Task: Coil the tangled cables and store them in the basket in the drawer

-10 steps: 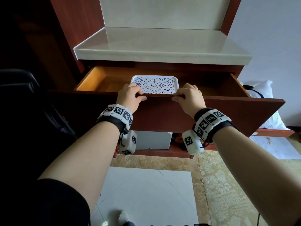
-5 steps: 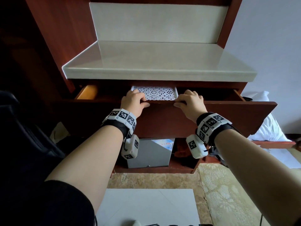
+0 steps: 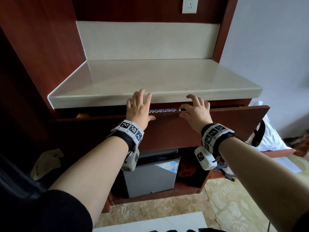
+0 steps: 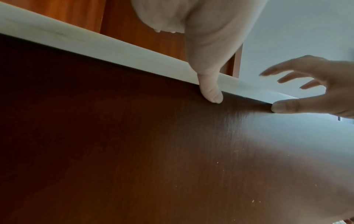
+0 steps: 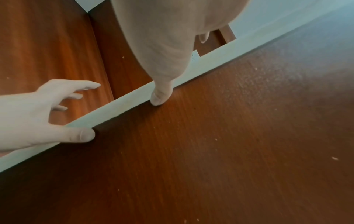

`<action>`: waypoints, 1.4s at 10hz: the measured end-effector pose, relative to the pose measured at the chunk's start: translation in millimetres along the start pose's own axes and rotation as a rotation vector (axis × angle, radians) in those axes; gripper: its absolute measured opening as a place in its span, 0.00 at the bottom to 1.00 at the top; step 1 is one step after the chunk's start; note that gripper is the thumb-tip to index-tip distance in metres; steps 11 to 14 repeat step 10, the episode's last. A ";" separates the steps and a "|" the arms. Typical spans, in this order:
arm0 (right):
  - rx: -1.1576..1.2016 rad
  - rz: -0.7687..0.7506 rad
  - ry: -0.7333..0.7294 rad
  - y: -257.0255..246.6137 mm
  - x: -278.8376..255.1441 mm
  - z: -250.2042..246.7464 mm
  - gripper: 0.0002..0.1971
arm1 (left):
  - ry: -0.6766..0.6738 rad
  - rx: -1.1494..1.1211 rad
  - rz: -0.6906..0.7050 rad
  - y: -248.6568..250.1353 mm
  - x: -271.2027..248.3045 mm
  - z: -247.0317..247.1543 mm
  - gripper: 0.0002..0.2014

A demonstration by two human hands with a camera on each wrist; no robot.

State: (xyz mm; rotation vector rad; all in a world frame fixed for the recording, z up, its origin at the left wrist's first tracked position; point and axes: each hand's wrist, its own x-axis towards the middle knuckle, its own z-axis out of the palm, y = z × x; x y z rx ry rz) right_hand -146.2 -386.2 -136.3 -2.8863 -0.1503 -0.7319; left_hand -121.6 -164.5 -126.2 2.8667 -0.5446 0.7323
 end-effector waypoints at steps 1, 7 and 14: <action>-0.072 0.056 -0.012 1.7 11.6 -1.2 0.35 | -0.043 0.076 -0.026 -3.5 13.4 1.7 0.52; -0.154 -0.013 -0.015 15.3 68.2 20.4 0.46 | -0.082 0.352 -0.068 -3.3 63.3 22.6 0.58; -0.138 -0.108 -0.070 16.5 71.3 16.7 0.41 | -0.173 0.319 -0.053 3.4 68.3 12.5 0.54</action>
